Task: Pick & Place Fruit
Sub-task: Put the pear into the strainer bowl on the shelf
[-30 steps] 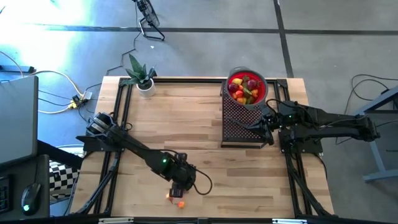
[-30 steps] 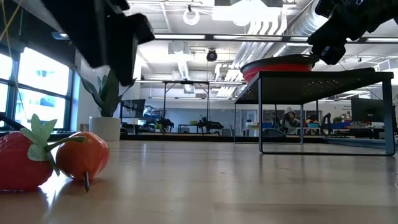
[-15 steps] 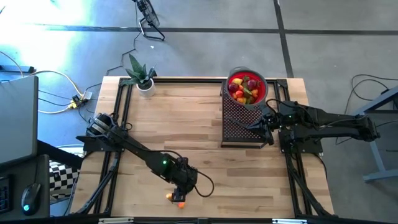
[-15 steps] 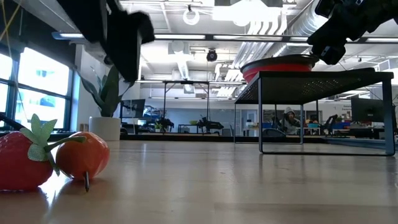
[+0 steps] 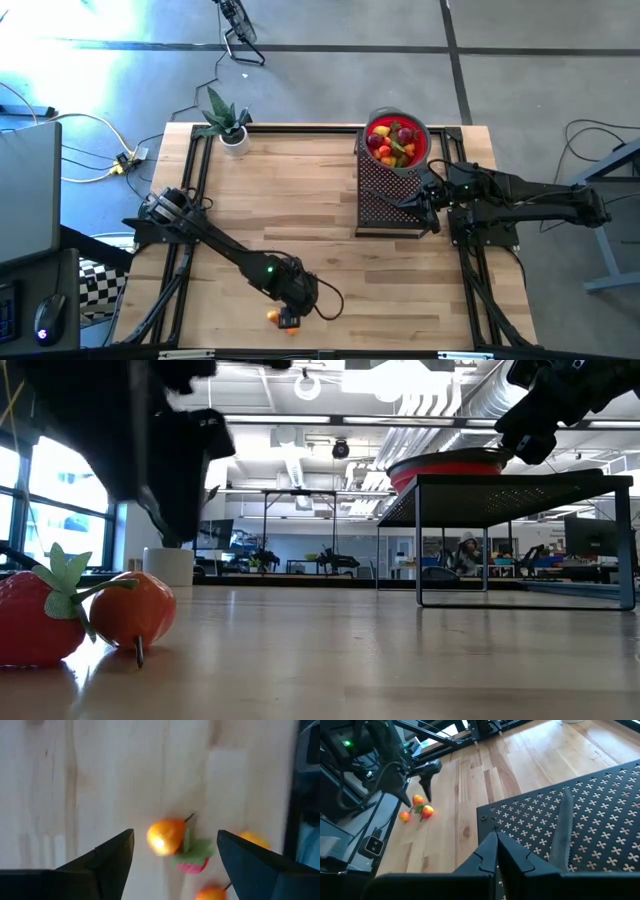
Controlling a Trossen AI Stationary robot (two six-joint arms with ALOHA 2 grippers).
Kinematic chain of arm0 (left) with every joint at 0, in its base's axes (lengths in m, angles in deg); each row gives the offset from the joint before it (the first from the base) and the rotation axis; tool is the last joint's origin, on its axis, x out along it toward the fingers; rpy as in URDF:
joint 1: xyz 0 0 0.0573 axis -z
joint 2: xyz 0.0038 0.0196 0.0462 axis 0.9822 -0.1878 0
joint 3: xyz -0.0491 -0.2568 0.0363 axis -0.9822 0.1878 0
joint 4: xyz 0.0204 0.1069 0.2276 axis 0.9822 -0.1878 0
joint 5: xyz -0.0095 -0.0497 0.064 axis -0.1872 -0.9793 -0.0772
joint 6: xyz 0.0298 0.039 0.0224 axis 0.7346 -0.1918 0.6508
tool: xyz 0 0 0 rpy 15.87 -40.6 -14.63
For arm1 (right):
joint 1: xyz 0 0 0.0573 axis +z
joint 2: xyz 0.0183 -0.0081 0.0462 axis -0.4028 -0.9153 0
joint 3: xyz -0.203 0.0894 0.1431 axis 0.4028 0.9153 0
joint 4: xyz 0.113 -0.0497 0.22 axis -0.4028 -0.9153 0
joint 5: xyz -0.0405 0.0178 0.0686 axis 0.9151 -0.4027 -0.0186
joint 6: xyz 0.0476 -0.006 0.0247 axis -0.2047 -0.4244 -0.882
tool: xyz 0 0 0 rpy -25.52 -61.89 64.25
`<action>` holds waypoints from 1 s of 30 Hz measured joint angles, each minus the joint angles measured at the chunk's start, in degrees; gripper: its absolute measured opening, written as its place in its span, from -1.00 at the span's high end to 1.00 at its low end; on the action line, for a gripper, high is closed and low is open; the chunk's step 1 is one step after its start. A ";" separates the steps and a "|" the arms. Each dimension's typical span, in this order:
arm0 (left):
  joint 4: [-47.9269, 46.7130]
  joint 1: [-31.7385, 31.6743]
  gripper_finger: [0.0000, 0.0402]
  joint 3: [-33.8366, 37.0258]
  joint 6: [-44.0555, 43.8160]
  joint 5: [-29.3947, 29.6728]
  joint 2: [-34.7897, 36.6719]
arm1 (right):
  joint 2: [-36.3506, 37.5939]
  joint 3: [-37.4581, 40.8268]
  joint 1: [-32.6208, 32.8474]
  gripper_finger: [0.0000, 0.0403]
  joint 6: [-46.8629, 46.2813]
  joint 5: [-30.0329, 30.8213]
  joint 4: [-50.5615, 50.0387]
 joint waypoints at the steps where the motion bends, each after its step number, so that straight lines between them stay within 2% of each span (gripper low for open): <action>1: -0.83 0.00 -0.40 0.15 -0.04 0.03 -0.04 | 0.00 0.00 0.00 0.98 0.00 0.00 -0.02; 13: 0.08 -0.02 -0.40 -0.01 -2.30 -0.39 -3.27 | 0.00 0.00 0.00 0.98 -0.07 -0.05 -0.17; 30: 0.00 -0.02 -0.40 0.08 -2.64 -0.09 -3.39 | 0.00 0.00 0.01 0.98 0.31 -0.07 -0.31</action>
